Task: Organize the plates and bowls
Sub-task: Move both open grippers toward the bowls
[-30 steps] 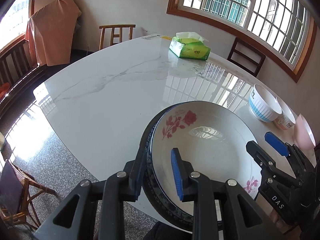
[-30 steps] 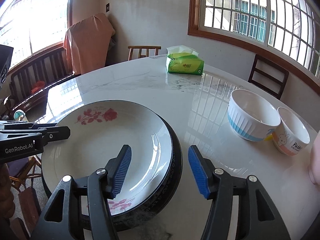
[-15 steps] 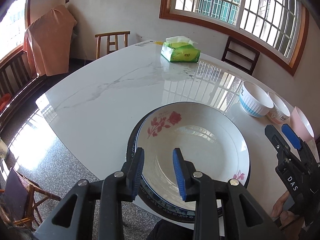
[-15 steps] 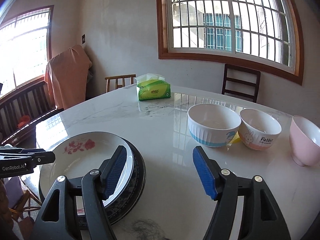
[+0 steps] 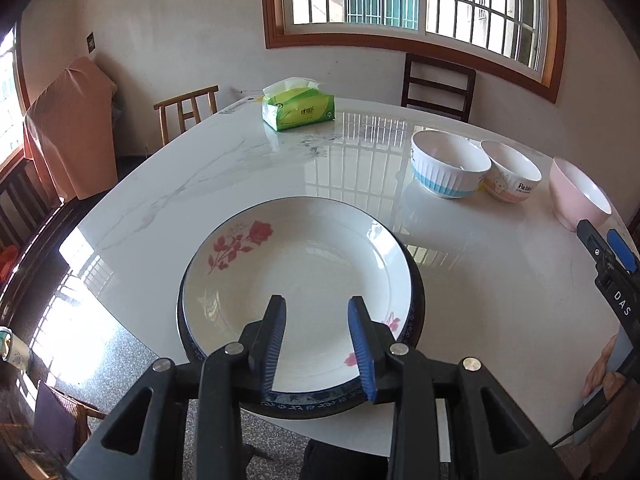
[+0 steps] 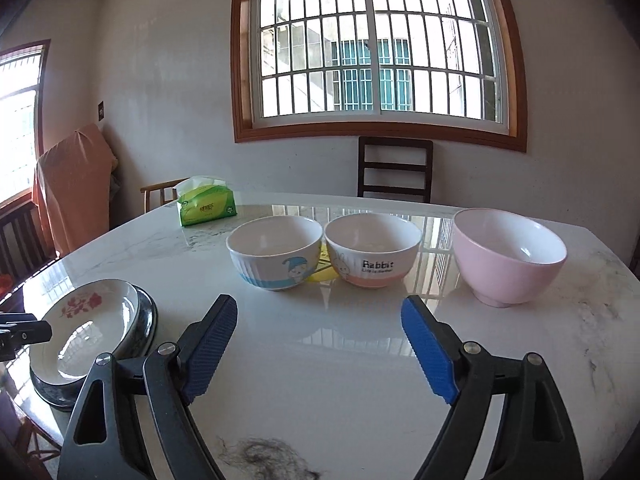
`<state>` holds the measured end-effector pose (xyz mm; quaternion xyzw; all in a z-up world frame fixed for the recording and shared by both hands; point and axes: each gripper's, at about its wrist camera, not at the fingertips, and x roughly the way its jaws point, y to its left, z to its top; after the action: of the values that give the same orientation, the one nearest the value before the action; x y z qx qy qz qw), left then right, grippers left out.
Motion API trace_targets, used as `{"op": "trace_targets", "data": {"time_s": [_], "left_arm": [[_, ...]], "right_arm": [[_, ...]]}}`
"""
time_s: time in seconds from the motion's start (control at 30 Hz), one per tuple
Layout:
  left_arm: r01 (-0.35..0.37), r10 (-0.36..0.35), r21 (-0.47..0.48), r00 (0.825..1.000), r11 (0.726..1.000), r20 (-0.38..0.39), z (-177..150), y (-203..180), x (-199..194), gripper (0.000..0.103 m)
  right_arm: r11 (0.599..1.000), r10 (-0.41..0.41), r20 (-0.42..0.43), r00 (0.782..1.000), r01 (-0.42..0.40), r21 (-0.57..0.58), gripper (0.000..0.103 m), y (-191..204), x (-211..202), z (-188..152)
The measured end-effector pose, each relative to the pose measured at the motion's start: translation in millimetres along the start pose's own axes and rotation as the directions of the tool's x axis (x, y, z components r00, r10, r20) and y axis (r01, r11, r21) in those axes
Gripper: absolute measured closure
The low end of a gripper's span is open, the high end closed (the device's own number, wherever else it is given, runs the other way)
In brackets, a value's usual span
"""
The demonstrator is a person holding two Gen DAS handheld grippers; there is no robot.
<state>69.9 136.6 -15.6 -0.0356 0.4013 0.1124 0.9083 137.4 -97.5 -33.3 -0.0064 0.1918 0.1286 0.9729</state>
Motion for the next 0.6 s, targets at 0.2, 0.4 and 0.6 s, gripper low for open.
{"op": "trace_targets", "data": {"time_s": [0.2, 0.4, 0.6], "left_arm": [[0.042, -0.042, 0.081, 0.999, 0.996, -0.006, 1, -49, -2, 0.068], [0.174, -0.173, 0.130, 0.985, 0.976, -0.017, 8, -105, -1, 0.068], [0.352, -0.353, 0.187, 0.935, 0.917, -0.030, 27, -177, 5, 0.068]], "right_arm": [[0.986, -0.160, 0.026, 0.987, 0.158, 0.054, 0.018, -71, -23, -5], [0.946, -0.319, 0.082, 0.944, 0.312, 0.082, 0.018, -134, -51, -11], [0.912, -0.400, 0.091, 0.912, 0.387, 0.137, 0.018, -183, -57, -9]]}}
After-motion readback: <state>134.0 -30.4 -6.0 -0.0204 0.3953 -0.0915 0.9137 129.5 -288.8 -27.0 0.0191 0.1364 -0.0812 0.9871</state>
